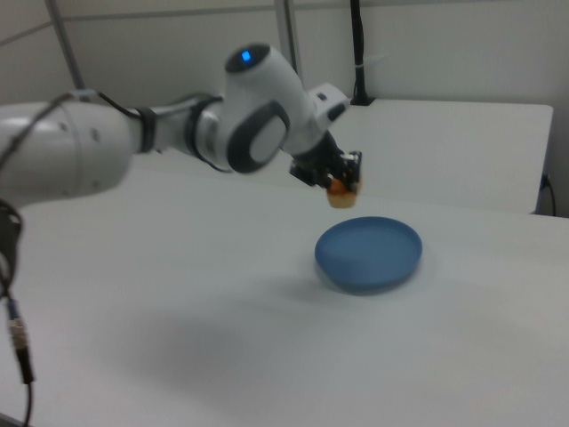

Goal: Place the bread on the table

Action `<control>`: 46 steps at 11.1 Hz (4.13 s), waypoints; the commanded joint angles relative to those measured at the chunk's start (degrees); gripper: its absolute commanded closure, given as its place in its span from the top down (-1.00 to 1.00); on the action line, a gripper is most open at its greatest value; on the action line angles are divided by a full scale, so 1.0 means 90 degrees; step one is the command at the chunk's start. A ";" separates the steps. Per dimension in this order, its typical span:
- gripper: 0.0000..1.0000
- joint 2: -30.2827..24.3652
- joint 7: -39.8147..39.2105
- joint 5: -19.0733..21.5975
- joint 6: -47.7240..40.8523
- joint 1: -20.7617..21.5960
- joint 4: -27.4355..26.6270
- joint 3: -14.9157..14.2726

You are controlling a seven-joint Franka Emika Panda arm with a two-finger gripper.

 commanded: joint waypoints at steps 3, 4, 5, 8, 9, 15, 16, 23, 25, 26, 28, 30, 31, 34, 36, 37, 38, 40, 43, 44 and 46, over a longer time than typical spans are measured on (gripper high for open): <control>-0.23 -0.2401 0.0032 0.0019 -0.2384 0.0116 -0.1551 -0.0076; -0.23 -0.2841 0.0032 0.0009 -0.2395 0.0154 -0.2001 -0.0076; -0.23 -0.3174 0.0022 0.0009 -0.2404 0.0145 -0.2344 -0.0076; -0.23 -0.3402 -0.0007 -0.0059 -0.2658 -0.0136 -0.2785 -0.0105; -0.23 -0.3402 -0.0075 -0.0069 -0.2610 -0.0370 -0.2903 -0.0115; -0.23 -0.2663 -0.1850 -0.0020 -0.1480 -0.1679 -0.3206 -0.0622; -0.23 -0.2370 -0.1959 0.0019 -0.1013 -0.1778 -0.3332 -0.0623; -0.22 -0.1255 -0.1981 0.0087 0.1364 -0.1945 -0.4085 -0.0584; -0.18 -0.1127 -0.1999 0.0087 0.1453 -0.1925 -0.4095 -0.0574; -0.12 -0.1108 -0.2028 0.0087 0.1434 -0.1925 -0.4095 -0.0574; 0.23 -0.1098 -0.1971 0.0087 0.1365 -0.1906 -0.4085 -0.0583; 0.90 -0.1175 -0.1650 0.0087 0.1133 -0.1886 -0.4008 -0.0574; 1.00 -0.1292 -0.1445 0.0087 0.0792 -0.1876 -0.3814 -0.0564; 1.00 -0.1760 -0.1296 0.0087 -0.0816 -0.1847 -0.2947 -0.0438; 1.00 -0.2005 -0.1229 0.0107 -0.1979 -0.1818 -0.2214 -0.0205; 1.00 -0.2190 -0.0841 0.0146 -0.2371 -0.1789 -0.1969 -0.0087; 1.00 -0.2336 -0.0296 0.0194 -0.2607 -0.1653 -0.1773 0.0079; 1.00 -0.2620 0.0662 0.0408 -0.3037 -0.1196 -0.1634 0.0120; 1.00 -0.2855 0.2369 0.0790 -0.3807 -0.0599 -0.1119 0.0295; 1.00 -0.2923 0.2791 0.0781 -0.4072 -0.0239 -0.1030 0.0295; 1.00 -0.3148 0.3117 0.0771 -0.4541 0.0211 -0.1029 0.0606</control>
